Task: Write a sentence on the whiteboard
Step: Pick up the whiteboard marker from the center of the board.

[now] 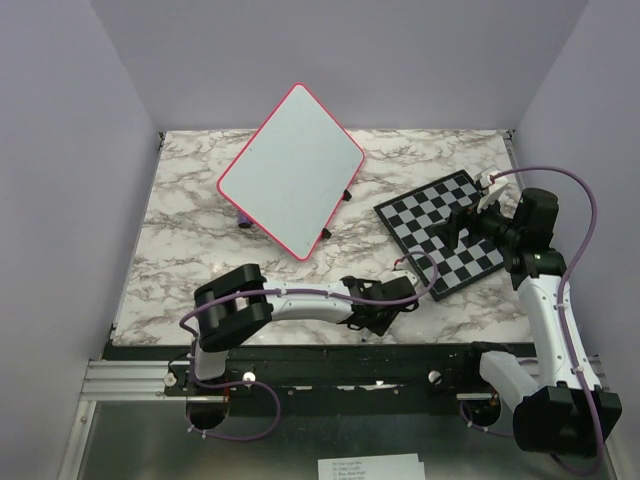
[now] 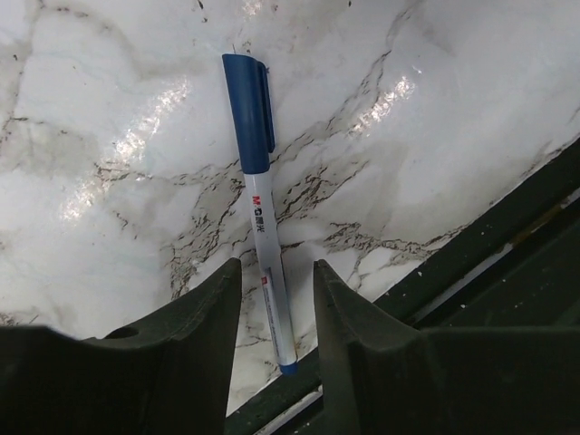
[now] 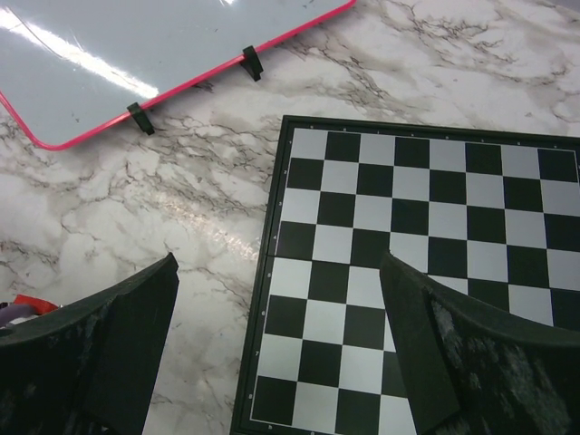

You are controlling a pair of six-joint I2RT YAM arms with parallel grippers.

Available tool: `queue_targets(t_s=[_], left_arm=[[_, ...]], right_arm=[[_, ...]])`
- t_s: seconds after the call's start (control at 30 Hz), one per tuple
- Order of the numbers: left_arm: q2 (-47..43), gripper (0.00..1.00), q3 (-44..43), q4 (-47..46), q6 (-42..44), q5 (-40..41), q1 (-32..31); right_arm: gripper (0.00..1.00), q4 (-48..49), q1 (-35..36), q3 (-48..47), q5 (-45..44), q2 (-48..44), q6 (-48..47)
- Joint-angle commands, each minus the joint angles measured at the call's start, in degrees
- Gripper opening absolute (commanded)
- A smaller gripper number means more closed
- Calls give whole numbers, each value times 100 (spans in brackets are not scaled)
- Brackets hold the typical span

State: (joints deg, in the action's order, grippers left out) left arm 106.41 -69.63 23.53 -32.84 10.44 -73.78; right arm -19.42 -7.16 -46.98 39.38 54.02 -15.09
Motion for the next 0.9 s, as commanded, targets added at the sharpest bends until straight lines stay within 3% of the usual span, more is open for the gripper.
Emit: queue_targets(t_s=[0.0,0.27,0.47,0.53,0.67,0.87], left_arm=[[327,40,-288,327,76,-68,-49],[670,15,-482,899,120,388,-49],[311,0,-192,566,190,995,118],[-152,0,115,-11,190,952,284],[-1103,0,835,-1383,6,94,1038],[-1913,0,1539,-3256,-626,-630,1700]], right_arm=[[100,-53,-40,-109,158,38,-64],[100,-62,-40,-118,228,65,-82],[100,-115,-40,-101,263,83,-161],[100,-115,-40,-83,325,74,-205],[100,-141,-40,-22,754,144,-266],[100,25,21,259,2582,530,75]])
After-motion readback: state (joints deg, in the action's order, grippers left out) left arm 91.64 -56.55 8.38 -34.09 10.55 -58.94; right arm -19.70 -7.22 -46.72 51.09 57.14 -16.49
